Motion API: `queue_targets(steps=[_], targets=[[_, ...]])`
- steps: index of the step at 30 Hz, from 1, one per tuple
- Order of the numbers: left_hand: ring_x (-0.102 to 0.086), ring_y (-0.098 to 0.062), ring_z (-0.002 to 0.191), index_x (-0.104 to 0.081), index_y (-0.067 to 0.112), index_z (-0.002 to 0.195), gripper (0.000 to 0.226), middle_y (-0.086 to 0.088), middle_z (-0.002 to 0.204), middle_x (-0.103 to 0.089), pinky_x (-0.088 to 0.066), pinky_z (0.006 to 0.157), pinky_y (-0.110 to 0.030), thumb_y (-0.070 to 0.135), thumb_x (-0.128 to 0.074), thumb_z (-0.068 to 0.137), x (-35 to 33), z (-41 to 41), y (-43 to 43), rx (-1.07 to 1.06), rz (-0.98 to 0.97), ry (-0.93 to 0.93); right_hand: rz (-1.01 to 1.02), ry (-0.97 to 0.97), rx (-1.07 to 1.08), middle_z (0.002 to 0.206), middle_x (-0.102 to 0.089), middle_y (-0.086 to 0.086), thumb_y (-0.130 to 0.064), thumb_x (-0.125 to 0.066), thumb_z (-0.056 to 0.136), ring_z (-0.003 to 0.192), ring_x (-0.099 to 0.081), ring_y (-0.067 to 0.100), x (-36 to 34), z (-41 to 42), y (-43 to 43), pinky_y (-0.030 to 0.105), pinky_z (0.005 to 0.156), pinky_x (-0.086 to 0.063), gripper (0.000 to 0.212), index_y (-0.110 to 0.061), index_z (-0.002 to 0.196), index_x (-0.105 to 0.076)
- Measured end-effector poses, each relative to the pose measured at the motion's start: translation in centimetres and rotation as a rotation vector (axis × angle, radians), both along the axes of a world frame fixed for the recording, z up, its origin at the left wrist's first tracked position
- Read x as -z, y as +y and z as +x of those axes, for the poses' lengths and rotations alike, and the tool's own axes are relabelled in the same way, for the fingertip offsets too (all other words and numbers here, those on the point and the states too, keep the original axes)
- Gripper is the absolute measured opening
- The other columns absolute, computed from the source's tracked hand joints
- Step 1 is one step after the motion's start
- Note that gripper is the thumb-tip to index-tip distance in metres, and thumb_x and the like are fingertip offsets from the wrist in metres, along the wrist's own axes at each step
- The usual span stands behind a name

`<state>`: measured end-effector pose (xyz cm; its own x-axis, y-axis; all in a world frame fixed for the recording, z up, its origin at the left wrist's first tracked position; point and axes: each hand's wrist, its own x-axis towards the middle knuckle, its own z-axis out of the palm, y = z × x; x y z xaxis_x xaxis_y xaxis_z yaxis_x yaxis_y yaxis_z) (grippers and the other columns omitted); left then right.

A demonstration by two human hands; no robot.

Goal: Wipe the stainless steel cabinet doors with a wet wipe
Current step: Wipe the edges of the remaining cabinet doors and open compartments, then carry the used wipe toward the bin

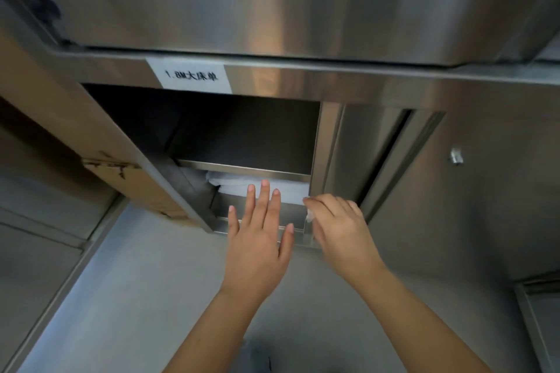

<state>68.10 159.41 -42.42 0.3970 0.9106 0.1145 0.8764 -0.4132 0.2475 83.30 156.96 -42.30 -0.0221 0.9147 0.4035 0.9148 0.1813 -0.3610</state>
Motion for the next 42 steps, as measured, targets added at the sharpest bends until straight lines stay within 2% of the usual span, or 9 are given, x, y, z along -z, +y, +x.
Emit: queue_targets(steps=[2,5,7,9,11,14,17,30,42], targets=[[0.014,-0.018,0.139,-0.018,0.017,0.148,0.067,0.005,0.152,0.003,0.011,0.107,-0.042,0.05,-0.008,0.09,-2.5,-0.8,-0.4,-0.022,-0.003,-0.008,-0.003,0.061,-0.008,0.084,-0.066,0.01,0.018,-0.073,0.056,0.072,-0.065,0.029,-2.7,-0.6,-0.5,0.039,0.063,-0.055,0.041,0.002,0.094,-0.069],[0.012,-0.019,0.139,-0.021,0.015,0.147,0.057,0.001,0.154,-0.004,0.007,0.108,-0.044,0.043,-0.024,0.098,-6.3,-2.9,-0.5,-0.03,0.028,-0.043,-0.011,0.107,-0.049,0.086,-0.066,0.013,0.02,-0.069,0.061,0.075,-0.065,0.032,-6.6,-2.0,-0.5,0.043,0.067,-0.055,0.037,0.005,0.095,-0.068],[0.012,-0.019,0.14,-0.015,0.017,0.147,0.058,0.001,0.154,-0.003,0.007,0.109,-0.042,0.046,-0.02,0.097,-8.3,-4.7,-0.5,-0.031,0.052,-0.014,-0.014,0.138,-0.044,0.091,-0.065,0.014,0.016,-0.066,0.069,0.081,-0.064,0.032,-8.7,-3.4,-0.3,0.044,0.073,-0.054,0.033,0.004,0.1,-0.067],[-0.001,-0.024,0.14,-0.025,0.013,0.145,0.06,-0.001,0.151,-0.01,0.001,0.107,-0.048,0.045,-0.02,0.094,-10.1,-6.5,-0.2,-0.024,0.069,-0.02,-0.014,0.203,-0.042,0.094,-0.064,0.012,0.012,-0.064,0.074,0.084,-0.063,0.03,-10.4,-5.0,0.0,0.043,0.078,-0.053,0.031,0.002,0.103,-0.066],[0.001,-0.022,0.141,-0.026,0.014,0.145,0.06,0.002,0.151,-0.007,0.004,0.107,-0.046,0.044,-0.021,0.094,-11.5,-8.0,0.3,-0.034,0.059,-0.034,-0.016,0.266,-0.036,0.097,-0.063,0.008,0.008,-0.063,0.078,0.086,-0.062,0.025,-11.7,-6.6,0.4,0.037,0.08,-0.051,0.028,-0.001,0.105,-0.066],[0.024,-0.009,0.137,-0.009,0.022,0.149,0.057,0.013,0.149,0.014,0.02,0.106,-0.032,0.046,-0.019,0.098,-12.8,-11.6,1.1,-0.08,0.065,-0.059,-0.08,0.343,-0.049,0.099,-0.059,-0.005,-0.001,-0.061,0.084,0.089,-0.058,0.012,-13.8,-10.3,1.5,0.016,0.082,-0.042,0.027,-0.009,0.109,-0.066],[0.028,-0.005,0.135,-0.008,0.024,0.148,0.056,0.015,0.148,0.015,0.025,0.103,-0.027,0.044,-0.024,0.098,-14.4,-15.4,2.2,-0.085,0.087,-0.104,-0.11,0.354,-0.07,0.097,-0.054,-0.014,-0.005,-0.061,0.085,0.089,-0.054,0.002,-15.5,-14.2,3.1,0.007,0.081,-0.038,0.027,-0.014,0.111,-0.066],[0.018,-0.001,0.133,-0.016,0.026,0.148,0.057,0.01,0.156,-0.008,0.011,0.11,-0.033,0.047,-0.022,0.096,-14.3,-24.6,5.8,-0.413,0.022,-0.127,-0.139,0.296,-0.334,0.097,-0.062,-0.006,-0.006,-0.068,0.081,0.088,-0.059,0.01,-16.3,-23.2,10.6,0.043,0.081,-0.051,0.027,-0.013,0.107,-0.067],[0.012,-0.008,0.137,-0.021,0.02,0.148,0.055,0.004,0.156,-0.004,0.003,0.112,-0.035,0.04,-0.032,0.098,-16.3,-21.9,3.2,-0.848,0.095,-0.111,-0.181,0.227,-0.803,0.097,-0.067,0.001,-0.003,-0.069,0.08,0.091,-0.061,0.018,-17.4,-23.9,15.9,0.044,0.084,-0.048,0.025,-0.01,0.104,-0.069]])
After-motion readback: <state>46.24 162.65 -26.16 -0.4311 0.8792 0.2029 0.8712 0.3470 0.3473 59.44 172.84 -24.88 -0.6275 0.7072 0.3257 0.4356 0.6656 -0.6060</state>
